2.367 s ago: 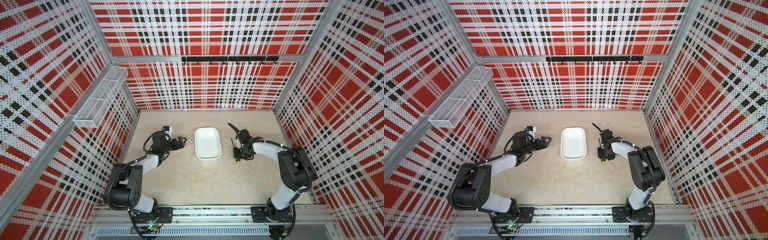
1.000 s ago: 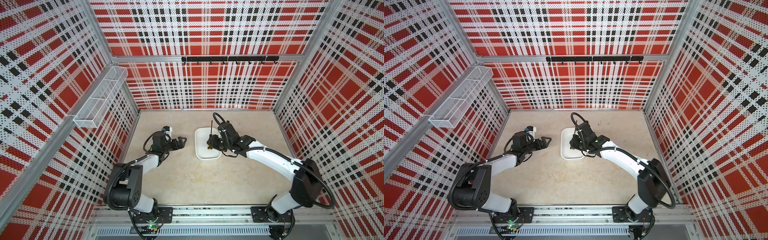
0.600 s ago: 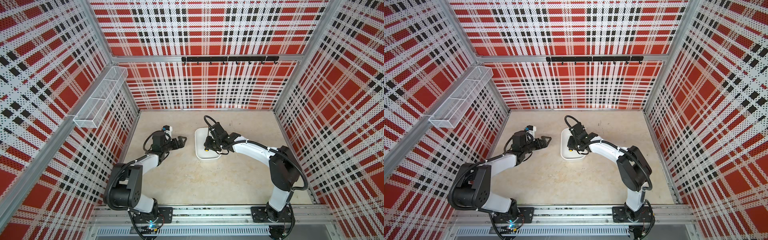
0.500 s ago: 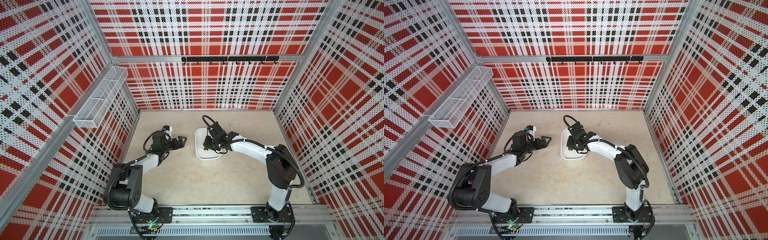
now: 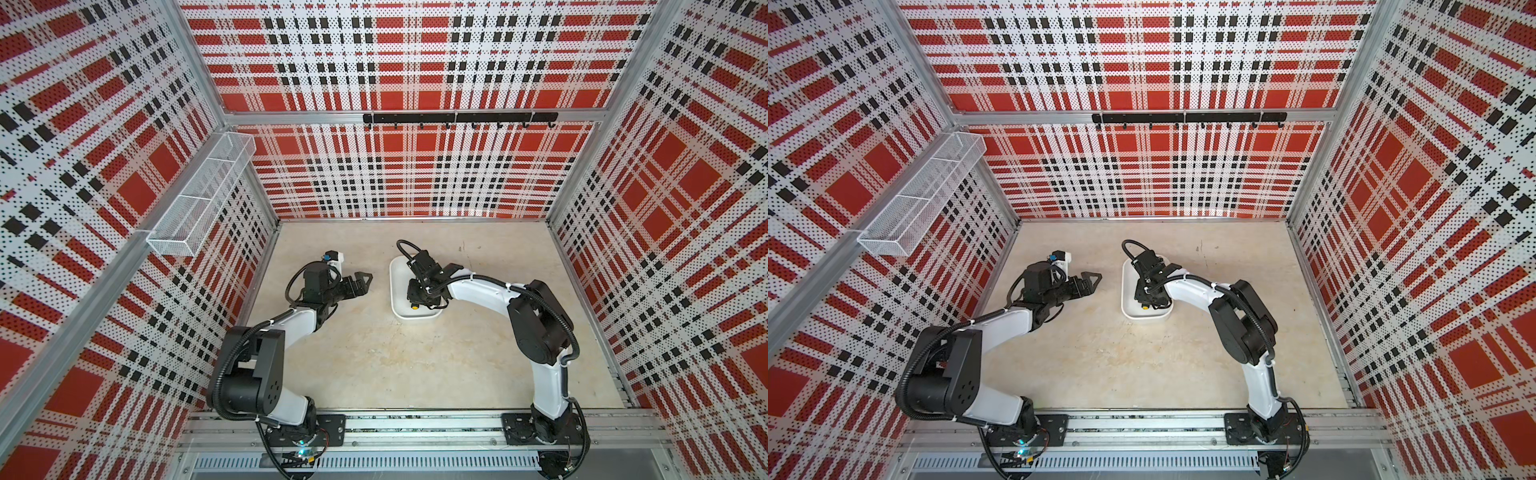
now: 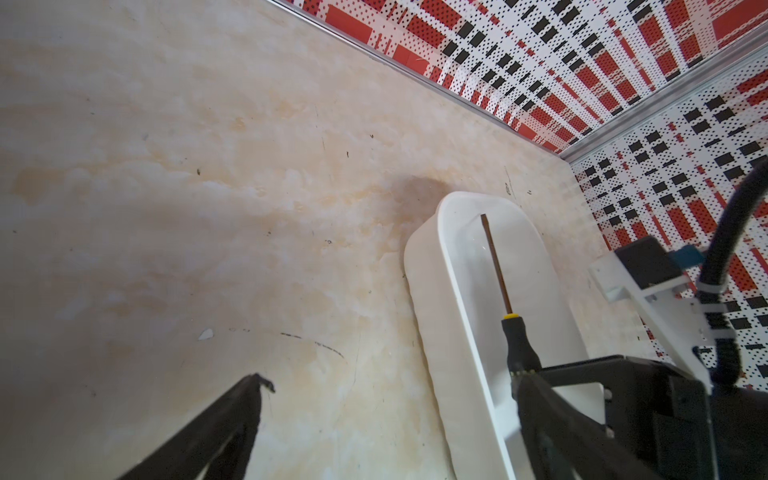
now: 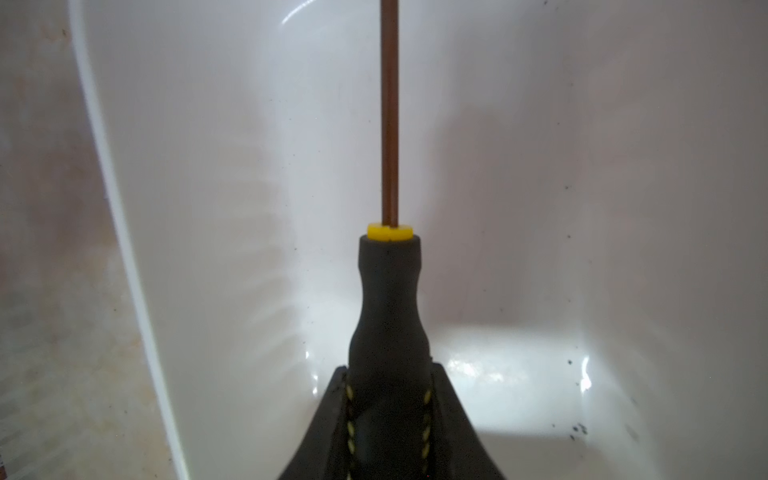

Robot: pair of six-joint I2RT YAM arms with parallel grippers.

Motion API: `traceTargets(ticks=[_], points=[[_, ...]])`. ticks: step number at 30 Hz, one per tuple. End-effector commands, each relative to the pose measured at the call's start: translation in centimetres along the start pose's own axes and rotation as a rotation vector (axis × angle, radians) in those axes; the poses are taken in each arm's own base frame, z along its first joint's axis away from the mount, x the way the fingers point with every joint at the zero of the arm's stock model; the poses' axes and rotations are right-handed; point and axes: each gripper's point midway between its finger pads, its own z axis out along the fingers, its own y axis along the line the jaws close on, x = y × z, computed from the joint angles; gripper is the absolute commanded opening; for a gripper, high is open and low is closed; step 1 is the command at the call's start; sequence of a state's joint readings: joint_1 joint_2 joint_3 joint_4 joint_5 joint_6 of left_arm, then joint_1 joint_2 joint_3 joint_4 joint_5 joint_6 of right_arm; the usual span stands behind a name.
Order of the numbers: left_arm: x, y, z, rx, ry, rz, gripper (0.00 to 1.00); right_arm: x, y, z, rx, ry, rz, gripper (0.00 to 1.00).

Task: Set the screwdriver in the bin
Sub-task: 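Lower the screwdriver into the bin and open the right gripper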

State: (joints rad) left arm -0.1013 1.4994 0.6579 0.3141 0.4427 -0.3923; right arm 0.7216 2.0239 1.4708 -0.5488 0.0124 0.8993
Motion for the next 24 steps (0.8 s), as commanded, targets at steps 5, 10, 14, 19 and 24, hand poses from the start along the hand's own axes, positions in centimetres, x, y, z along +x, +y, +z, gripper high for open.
traceTargets(ticks=[5, 10, 14, 19, 24], points=[[-0.4, 0.0, 0.1, 0.007, -0.013, 0.017, 0.98, -0.2, -0.7, 1.3, 0.060, -0.002, -0.024, 0.00], [-0.3, 0.1, 0.1, 0.006, -0.012, 0.017, 0.98, -0.1, -1.1, 2.0, 0.089, 0.006, -0.032, 0.08], [-0.3, 0.1, 0.1, 0.006, -0.011, 0.014, 0.98, 0.0, -1.4, 2.3, 0.099, 0.006, -0.036, 0.14], [-0.3, 0.3, 0.1, -0.003, -0.014, 0.012, 0.98, -0.2, -1.5, 2.1, 0.102, -0.005, -0.044, 0.29], [-0.2, 0.4, 0.1, -0.002, -0.010, 0.010, 0.98, -0.4, -1.5, 1.9, 0.100, -0.019, -0.048, 0.39]])
